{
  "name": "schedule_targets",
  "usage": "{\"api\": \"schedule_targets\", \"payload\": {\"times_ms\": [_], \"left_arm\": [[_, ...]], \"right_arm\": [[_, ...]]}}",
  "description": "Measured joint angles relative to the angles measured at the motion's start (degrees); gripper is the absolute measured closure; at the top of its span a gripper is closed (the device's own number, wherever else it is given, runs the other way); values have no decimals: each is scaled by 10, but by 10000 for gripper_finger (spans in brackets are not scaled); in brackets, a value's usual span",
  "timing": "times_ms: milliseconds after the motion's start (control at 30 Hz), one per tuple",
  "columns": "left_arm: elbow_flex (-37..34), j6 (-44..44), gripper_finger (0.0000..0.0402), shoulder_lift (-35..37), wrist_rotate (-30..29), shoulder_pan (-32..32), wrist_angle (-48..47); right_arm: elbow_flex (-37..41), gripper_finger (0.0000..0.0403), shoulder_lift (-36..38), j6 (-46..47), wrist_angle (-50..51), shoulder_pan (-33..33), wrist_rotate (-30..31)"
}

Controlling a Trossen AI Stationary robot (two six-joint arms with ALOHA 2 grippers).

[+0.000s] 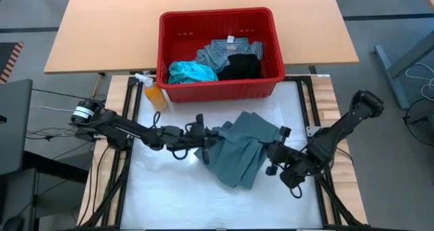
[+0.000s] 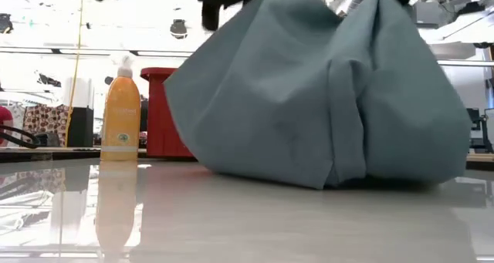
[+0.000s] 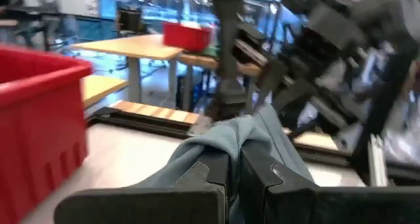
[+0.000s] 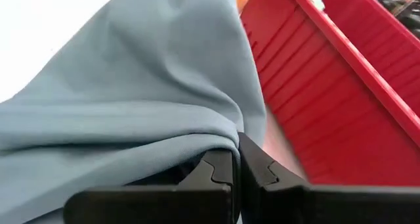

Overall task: Fold Laundry from Bin
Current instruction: Fold the gray pants

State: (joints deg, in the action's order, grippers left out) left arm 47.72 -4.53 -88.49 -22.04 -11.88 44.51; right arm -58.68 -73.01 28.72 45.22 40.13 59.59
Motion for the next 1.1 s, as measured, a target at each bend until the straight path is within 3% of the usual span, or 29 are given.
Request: {"api": "schedule_targets", "payload": {"times_ms": [100,233,400,533,633,800,1100], "left_arm": [[74,32,401,0,-9,2,-114],[152,56,401,-32,27,65,-216],[169,35,401,-102,91,150,-209],[169,9,401,-170,103,195,-167],[181,-6,401,-211,109,212,-129],[233,-5,401,-265,96,226,-144],[336,-1,401,-305,16,252,-272]], "right_arm": [[-20,380,0,17,48,6,-12],[-33,380,0,97,167,7,-13],[-12,380,-3,246,329,-21,-14],[33,380,-5,273,351,-73,-14],[67,380,-5,241,342,-127,-9],[111,380,-5,155,304,-255,3],[137,380,-4,-167,77,-448,14]]}}
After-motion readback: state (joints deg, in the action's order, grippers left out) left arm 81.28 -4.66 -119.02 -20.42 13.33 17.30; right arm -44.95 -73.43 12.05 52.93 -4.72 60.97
